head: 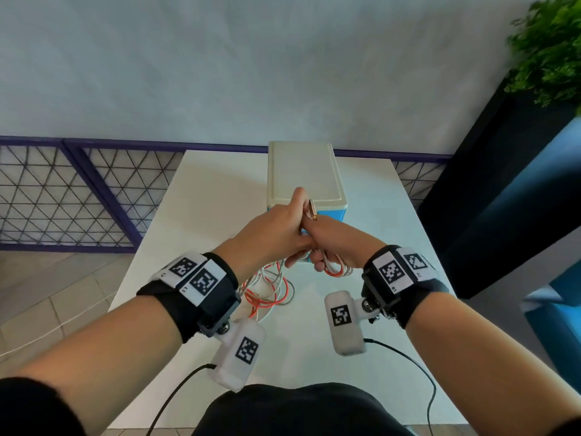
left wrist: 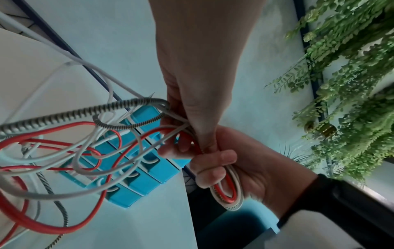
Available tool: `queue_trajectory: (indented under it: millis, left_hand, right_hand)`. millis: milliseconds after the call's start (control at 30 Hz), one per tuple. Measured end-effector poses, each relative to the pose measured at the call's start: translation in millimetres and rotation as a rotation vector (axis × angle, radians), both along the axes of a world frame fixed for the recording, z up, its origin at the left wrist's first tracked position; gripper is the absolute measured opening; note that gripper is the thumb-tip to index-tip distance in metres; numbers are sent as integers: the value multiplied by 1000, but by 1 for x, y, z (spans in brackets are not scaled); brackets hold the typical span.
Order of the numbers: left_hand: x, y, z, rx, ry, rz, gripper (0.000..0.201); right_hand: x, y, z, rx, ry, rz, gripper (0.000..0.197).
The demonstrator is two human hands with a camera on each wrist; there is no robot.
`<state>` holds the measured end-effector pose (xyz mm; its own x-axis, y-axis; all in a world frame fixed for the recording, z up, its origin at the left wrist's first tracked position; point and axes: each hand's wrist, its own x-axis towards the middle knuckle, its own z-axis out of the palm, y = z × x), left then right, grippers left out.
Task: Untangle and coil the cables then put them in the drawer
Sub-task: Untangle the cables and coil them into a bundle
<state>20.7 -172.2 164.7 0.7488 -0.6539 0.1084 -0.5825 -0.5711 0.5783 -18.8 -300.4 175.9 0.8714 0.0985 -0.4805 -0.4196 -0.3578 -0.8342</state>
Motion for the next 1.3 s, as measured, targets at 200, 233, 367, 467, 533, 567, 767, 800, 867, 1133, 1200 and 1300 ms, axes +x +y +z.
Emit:
queue_trajectory:
  millis: [200,233,367,467,533,567,767,800,867,1133,1200,1300]
  left_hand:
    - [21,13,8,-112,250,-21,46]
    - [31,20,9,-198,306,6,38]
    - [57,59,17,-356,233,262,15]
    - [48,66,7,-191,240,186,15]
    - [34,58,-8,-62,286,127,11]
    - [26,53,-16,-29,292,116,17]
    - [13,43,-47,-273,500,69,22]
    - [14,48,-49,-351,594,73,26]
    - [19,66,-54,-452,715,86,31]
    - [31,117,-93,139,495,165,29]
    - [29,113,-94,255,403,159,26]
    - [31,105,-96,386,292,227,24]
  right_hand:
    - [11,-9,9,16,-14,-12,45]
    - [11,-13,9,8,-2,-11,46]
    - [7,-26,3,-22,15,-23,45]
    - [6,-29,4,15,21,-10,44]
    - [8,-27,7,46,26,21,43]
    - [9,-25,9,53,23,43,43]
    - [15,-21,20,-95,-90,81,37]
    - [15,-24,20,-109,-110,34,36]
    - [15,-33,20,-135,-135,-74,36]
    - [10,-50,19,-238,-154,-274,36]
    - [9,-46,17,-268,-148,-259,40]
    - [11,-45,17,-325,-129,-230,42]
